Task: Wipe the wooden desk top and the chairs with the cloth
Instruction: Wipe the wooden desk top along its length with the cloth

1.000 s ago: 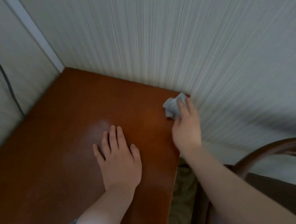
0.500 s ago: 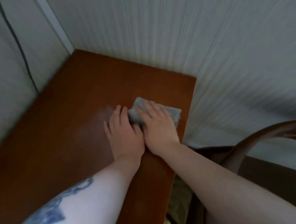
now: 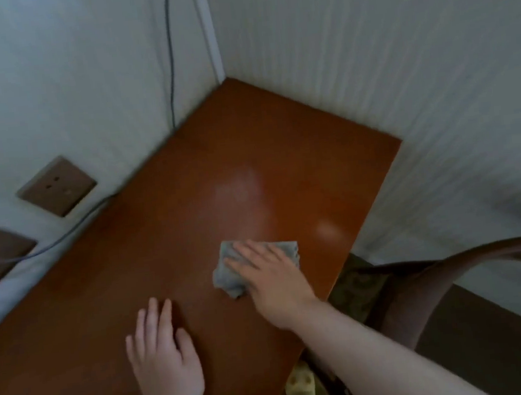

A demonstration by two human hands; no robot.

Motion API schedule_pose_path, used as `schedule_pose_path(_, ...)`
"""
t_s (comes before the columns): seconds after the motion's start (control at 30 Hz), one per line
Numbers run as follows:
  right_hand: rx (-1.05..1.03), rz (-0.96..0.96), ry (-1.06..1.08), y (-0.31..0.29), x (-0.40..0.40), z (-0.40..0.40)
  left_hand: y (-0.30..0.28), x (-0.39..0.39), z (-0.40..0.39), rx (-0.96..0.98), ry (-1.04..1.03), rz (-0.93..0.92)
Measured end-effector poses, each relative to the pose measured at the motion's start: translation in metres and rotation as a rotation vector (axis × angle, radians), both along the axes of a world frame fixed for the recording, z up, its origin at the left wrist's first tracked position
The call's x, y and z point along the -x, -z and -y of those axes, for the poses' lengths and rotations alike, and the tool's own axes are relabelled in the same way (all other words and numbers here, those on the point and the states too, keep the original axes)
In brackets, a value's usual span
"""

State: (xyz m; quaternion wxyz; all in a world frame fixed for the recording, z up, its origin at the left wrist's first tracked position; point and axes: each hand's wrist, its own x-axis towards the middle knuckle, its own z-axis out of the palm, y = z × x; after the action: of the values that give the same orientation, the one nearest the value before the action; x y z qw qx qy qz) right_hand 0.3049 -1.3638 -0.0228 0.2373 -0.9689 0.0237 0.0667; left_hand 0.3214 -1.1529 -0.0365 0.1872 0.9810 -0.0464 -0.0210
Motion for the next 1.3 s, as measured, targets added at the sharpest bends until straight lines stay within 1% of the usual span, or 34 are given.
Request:
schedule_pose_path(0.03, 0.029, -0.009, 0.027, -0.001, -0.007, 0.008, 0.002, 0.007, -0.017, -0.041, -0.060, -0.023)
schedule_pose_path(0.13, 0.161, -0.027, 0.303, 0.004, 0.002, 0.027, 0.006, 0.024, -0.068, -0.143, -0.210, -0.061)
schedule_pose_path(0.2, 0.238, -0.020, 0.409, 0.006, 0.023, 0.012, 0.007, 0.032, -0.092, -0.182, -0.297, -0.070)
schedule_pose_path(0.23, 0.239, -0.014, 0.418, 0.008, 0.034, -0.005, 0.007, 0.035, -0.100, -0.191, -0.338, -0.092)
schedule_pose_path(0.27, 0.207, 0.002, 0.379, 0.009, 0.043, -0.023, 0.005, 0.036, -0.104, -0.191, -0.367, -0.125)
schedule_pose_path(0.3, 0.166, 0.012, 0.288, 0.010, 0.047, -0.041, 0.005, 0.036, -0.105, -0.186, -0.377, -0.151)
schedule_pose_path(0.37, 0.086, -0.043, -0.025, 0.007, 0.042, -0.071, 0.003, 0.038, -0.105, -0.182, -0.365, -0.164)
schedule_pose_path(0.4, 0.068, -0.036, -0.164, 0.002, 0.032, -0.078, 0.002, 0.038, -0.105, -0.183, -0.358, -0.162)
schedule_pose_path(0.43, 0.054, -0.025, -0.226, -0.002, 0.018, -0.078, 0.001, 0.039, -0.104, -0.187, -0.355, -0.158)
schedule_pose_path(0.47, 0.055, -0.032, -0.217, -0.003, 0.006, -0.072, 0.001, 0.039, -0.105, -0.193, -0.356, -0.161)
schedule_pose_path(0.53, 0.105, -0.043, -0.005, 0.001, -0.004, -0.059, 0.002, 0.039, -0.106, -0.201, -0.351, -0.162)
schedule_pose_path(0.57, 0.154, -0.050, 0.111, 0.002, 0.001, -0.056, 0.003, 0.039, -0.106, -0.196, -0.347, -0.154)
schedule_pose_path(0.6, 0.206, -0.047, 0.180, 0.003, 0.010, -0.060, 0.003, 0.040, -0.106, -0.189, -0.343, -0.144)
schedule_pose_path(0.63, 0.235, -0.040, 0.196, 0.002, 0.019, -0.072, 0.004, 0.040, -0.106, -0.186, -0.335, -0.139)
schedule_pose_path(0.67, 0.217, -0.026, 0.152, 0.000, 0.028, -0.089, 0.004, 0.040, -0.106, -0.187, -0.331, -0.139)
schedule_pose_path(0.7, 0.174, -0.016, 0.041, 0.000, 0.032, -0.108, 0.005, 0.040, -0.106, -0.186, -0.333, -0.138)
schedule_pose_path(0.77, 0.096, -0.002, -0.291, -0.001, 0.022, -0.134, 0.008, 0.039, -0.109, -0.197, -0.334, -0.128)
schedule_pose_path(0.8, 0.078, -0.032, -0.401, -0.003, 0.006, -0.137, 0.009, 0.039, -0.110, -0.200, -0.337, -0.121)
schedule_pose_path(0.83, 0.067, -0.055, -0.424, -0.004, -0.011, -0.133, 0.009, 0.039, -0.110, -0.195, -0.335, -0.115)
schedule_pose_path(0.87, 0.085, -0.051, -0.364, -0.004, -0.025, -0.123, 0.009, 0.039, -0.110, -0.188, -0.330, -0.113)
schedule_pose_path(0.93, 0.153, -0.011, -0.054, 0.000, -0.032, -0.089, 0.009, 0.039, -0.109, -0.179, -0.325, -0.121)
schedule_pose_path(0.97, 0.202, -0.011, 0.107, 0.003, -0.023, -0.071, 0.009, 0.040, -0.110, -0.180, -0.322, -0.121)
schedule_pose_path(1.0, 0.244, -0.020, 0.217, 0.004, -0.007, -0.057, 0.009, 0.040, -0.110, -0.185, -0.319, -0.116)
schedule_pose_path(1.07, 0.282, -0.024, 0.309, 0.006, 0.028, -0.057, 0.011, 0.039, -0.110, -0.190, -0.313, -0.110)
schedule_pose_path(1.1, 0.274, -0.020, 0.283, 0.007, 0.041, -0.071, 0.013, 0.039, -0.111, -0.191, -0.309, -0.114)
schedule_pose_path(1.13, 0.234, -0.002, 0.200, 0.009, 0.051, -0.091, 0.014, 0.040, -0.111, -0.187, -0.308, -0.115)
schedule_pose_path(1.23, 0.129, 0.006, -0.244, 0.008, 0.053, -0.144, 0.015, 0.040, -0.112, -0.173, -0.318, -0.096)
schedule_pose_path(1.27, 0.076, -0.008, -0.368, 0.004, 0.040, -0.145, 0.014, 0.040, -0.111, -0.173, -0.318, -0.093)
schedule_pose_path(1.3, 0.036, -0.037, -0.434, 0.003, 0.026, -0.139, 0.013, 0.041, -0.111, -0.171, -0.312, -0.092)
